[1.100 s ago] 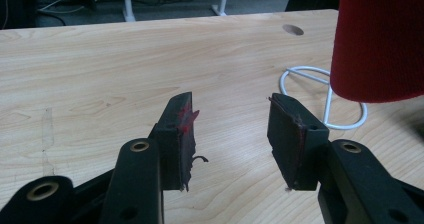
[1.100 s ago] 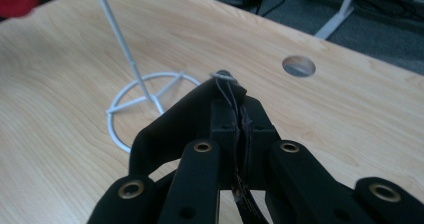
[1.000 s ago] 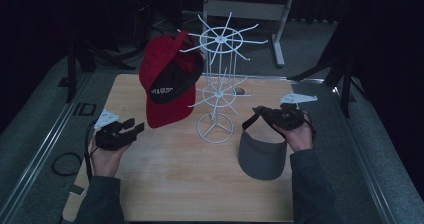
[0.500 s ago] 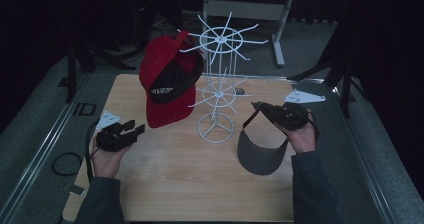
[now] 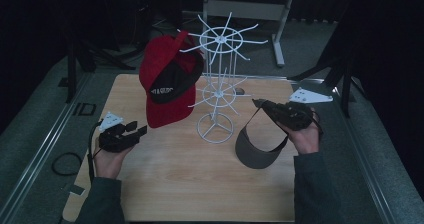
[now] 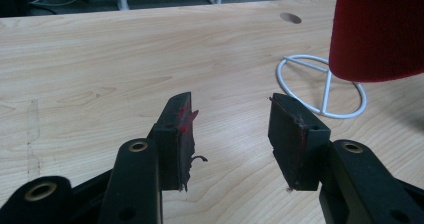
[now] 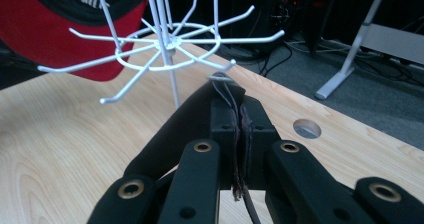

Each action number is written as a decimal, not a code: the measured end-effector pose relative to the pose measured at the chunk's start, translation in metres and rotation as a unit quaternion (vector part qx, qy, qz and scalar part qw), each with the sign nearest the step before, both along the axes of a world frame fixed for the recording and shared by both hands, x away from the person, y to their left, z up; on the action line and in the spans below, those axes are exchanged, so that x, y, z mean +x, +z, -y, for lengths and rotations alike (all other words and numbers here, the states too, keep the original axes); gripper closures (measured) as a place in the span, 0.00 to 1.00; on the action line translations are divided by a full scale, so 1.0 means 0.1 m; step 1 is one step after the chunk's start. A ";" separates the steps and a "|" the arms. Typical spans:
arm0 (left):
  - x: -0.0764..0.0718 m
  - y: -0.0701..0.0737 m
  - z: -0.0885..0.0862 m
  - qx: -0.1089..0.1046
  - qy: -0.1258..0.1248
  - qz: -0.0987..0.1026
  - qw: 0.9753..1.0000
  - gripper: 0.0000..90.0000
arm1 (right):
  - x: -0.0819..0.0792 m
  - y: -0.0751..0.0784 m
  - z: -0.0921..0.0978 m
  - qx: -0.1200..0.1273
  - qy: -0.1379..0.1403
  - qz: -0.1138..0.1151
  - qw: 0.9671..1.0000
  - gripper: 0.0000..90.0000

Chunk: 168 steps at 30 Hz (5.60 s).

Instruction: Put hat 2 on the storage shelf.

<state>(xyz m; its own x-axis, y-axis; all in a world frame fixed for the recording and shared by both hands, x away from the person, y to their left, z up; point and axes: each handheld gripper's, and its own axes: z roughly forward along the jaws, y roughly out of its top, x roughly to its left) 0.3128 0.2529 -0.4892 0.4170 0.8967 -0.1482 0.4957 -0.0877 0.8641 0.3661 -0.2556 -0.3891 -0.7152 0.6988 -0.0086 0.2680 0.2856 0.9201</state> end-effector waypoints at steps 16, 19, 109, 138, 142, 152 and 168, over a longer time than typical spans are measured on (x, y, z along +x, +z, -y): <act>0.00 -0.01 0.00 0.001 -0.001 -0.002 1.000 0.59 | 0.01 0.12 0.02 0.025 0.010 0.005 1.000 0.96; 0.00 -0.01 0.00 0.001 -0.002 -0.002 1.000 0.59 | 0.01 0.14 0.03 0.030 0.010 0.005 1.000 0.96; 0.02 -0.03 0.01 -0.004 0.000 -0.006 1.000 0.59 | 0.10 1.32 0.01 0.127 0.027 0.086 0.988 0.96; 0.03 -0.04 0.03 -0.004 -0.004 -0.008 1.000 0.59 | 0.41 1.64 -0.26 0.120 0.035 0.079 0.989 0.96; 0.03 -0.04 0.04 -0.003 -0.005 -0.008 1.000 0.59 | 0.46 1.62 -0.26 0.111 0.026 0.072 0.991 0.96; 0.03 -0.05 0.06 -0.002 -0.007 -0.010 1.000 0.59 | 0.54 1.49 -0.29 0.089 0.022 0.044 0.995 0.95; 0.03 -0.05 0.05 -0.002 -0.006 -0.009 1.000 0.59 | 0.48 1.28 -0.07 0.085 0.013 0.049 0.995 0.57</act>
